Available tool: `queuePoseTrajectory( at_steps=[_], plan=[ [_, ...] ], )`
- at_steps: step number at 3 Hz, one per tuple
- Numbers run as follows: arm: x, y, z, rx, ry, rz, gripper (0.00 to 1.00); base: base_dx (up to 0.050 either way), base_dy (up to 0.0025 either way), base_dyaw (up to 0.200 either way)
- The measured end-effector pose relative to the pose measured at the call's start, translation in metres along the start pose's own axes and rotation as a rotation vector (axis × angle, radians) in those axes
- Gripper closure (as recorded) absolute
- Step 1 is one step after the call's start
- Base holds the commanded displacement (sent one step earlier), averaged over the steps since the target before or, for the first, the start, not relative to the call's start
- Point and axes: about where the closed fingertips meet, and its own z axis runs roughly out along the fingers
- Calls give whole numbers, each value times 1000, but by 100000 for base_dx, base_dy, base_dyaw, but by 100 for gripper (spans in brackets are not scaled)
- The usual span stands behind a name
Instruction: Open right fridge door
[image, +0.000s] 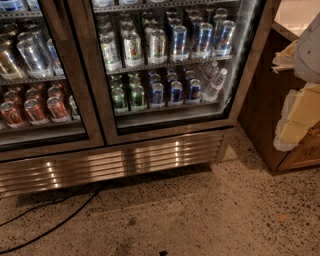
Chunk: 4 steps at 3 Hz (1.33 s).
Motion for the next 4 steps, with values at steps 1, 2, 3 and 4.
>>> queuePoseTrajectory(
  at_steps=[1, 2, 3, 4],
  plan=[
    [0, 0, 0, 0, 0, 0, 0, 2089, 190, 18201],
    [0, 0, 0, 0, 0, 0, 0, 4997, 1, -12],
    [0, 0, 0, 0, 0, 0, 0, 5004, -3, 71],
    [0, 0, 0, 0, 0, 0, 0, 0, 0, 0]
  ],
)
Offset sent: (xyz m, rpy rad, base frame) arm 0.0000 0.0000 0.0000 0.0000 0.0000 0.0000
